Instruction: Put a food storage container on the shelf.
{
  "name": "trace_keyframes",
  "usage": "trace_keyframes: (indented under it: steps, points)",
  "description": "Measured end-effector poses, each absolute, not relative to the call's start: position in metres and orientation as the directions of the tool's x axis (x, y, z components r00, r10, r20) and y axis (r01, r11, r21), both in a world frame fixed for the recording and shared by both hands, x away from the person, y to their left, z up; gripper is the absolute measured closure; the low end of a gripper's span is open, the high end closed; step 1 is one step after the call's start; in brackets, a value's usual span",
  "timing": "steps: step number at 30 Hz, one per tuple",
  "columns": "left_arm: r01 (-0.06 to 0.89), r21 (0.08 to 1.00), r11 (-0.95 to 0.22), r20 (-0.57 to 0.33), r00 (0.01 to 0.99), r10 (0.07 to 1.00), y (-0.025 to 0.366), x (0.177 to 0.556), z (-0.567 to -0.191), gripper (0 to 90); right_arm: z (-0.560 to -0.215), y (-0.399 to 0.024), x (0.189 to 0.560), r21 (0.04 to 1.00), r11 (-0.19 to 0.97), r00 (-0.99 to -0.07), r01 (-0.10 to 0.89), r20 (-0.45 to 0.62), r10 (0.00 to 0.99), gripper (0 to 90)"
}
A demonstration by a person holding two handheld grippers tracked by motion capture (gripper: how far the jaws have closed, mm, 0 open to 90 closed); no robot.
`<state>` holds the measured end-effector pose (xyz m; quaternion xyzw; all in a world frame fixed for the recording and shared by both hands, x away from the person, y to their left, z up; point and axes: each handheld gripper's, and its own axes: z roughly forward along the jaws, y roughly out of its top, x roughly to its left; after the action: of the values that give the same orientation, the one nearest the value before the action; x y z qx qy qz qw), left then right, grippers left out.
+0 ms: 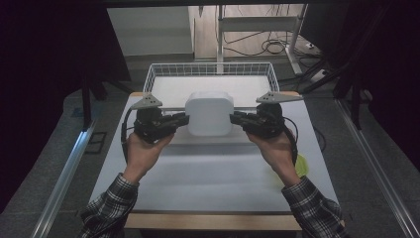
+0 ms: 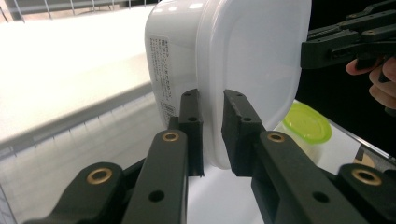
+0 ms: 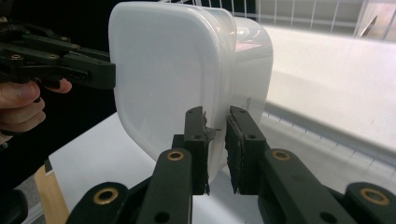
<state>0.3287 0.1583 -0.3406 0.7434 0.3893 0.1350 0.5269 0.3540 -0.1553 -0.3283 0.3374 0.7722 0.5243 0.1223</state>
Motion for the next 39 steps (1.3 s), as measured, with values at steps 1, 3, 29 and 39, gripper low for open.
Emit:
trace_keyframes:
  steps: [1,3,29,39]
  points:
    - [0.436,0.889,-0.139,-0.211,0.661,0.72,0.159,0.331,-0.338,79.2,-0.326,-0.155,0.356,0.893,0.219,-0.742,0.393,0.167,0.649,79.3]
    - [0.436,0.89,-0.134,-0.216,0.662,0.717,0.16,0.336,-0.335,79.2,-0.321,-0.155,0.361,0.896,0.211,-0.741,0.391,0.171,0.649,79.3]
    - [0.474,0.876,-0.086,-0.272,0.634,0.724,0.162,0.398,-0.316,78.6,-0.298,-0.146,0.422,0.885,0.165,-0.686,0.435,0.207,0.698,77.9]
    - [0.462,0.885,-0.06,-0.279,0.629,0.726,0.161,0.407,-0.32,74.6,-0.301,-0.142,0.432,0.878,0.165,-0.672,0.449,0.209,0.711,74.2]
